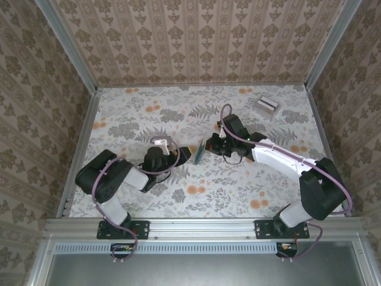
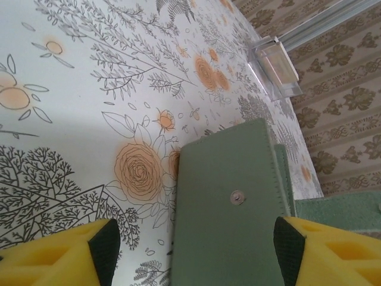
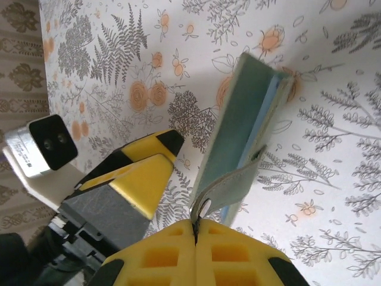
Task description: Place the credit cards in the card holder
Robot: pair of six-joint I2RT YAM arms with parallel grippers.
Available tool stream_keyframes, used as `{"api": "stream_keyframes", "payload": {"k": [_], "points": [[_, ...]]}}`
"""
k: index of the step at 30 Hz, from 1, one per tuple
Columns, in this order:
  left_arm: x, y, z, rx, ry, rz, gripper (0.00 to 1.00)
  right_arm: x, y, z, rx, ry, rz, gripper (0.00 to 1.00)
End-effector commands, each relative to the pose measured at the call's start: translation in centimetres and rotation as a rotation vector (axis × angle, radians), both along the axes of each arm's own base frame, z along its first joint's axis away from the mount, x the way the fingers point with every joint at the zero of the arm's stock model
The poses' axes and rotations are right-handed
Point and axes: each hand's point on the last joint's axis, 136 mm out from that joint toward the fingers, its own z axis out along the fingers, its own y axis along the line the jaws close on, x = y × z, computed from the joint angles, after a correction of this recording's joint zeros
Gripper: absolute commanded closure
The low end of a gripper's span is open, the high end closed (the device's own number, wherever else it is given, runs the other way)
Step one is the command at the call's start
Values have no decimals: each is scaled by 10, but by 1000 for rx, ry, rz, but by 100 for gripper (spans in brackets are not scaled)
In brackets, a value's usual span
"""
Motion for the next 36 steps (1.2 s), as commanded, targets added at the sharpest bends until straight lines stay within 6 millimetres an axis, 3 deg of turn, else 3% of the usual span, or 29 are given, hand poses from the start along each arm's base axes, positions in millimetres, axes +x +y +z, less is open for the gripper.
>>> {"api": "stream_keyframes", "payload": {"k": [1,7,12,20,30,36], "points": [[-5,2,-1,125,14,-56,26,-7,-6,10,-46,-32,100,100],[-12,-4,6,186,30,-149,23,-10,-3,0,-46,-14,172,100],[-23,-14,-3,184,97,-233,24,-12,1,-8,-33,4,208,100],[-28,-27,-1,172,122,-333,22,-10,7,0,-15,-11,236,100],[-25,-21,20,217,74,-369,20,-8,15,23,29,-55,263,100],[-24,-19,-5,281,120,-384,26,-5,17,10,17,-38,283,100]]}}
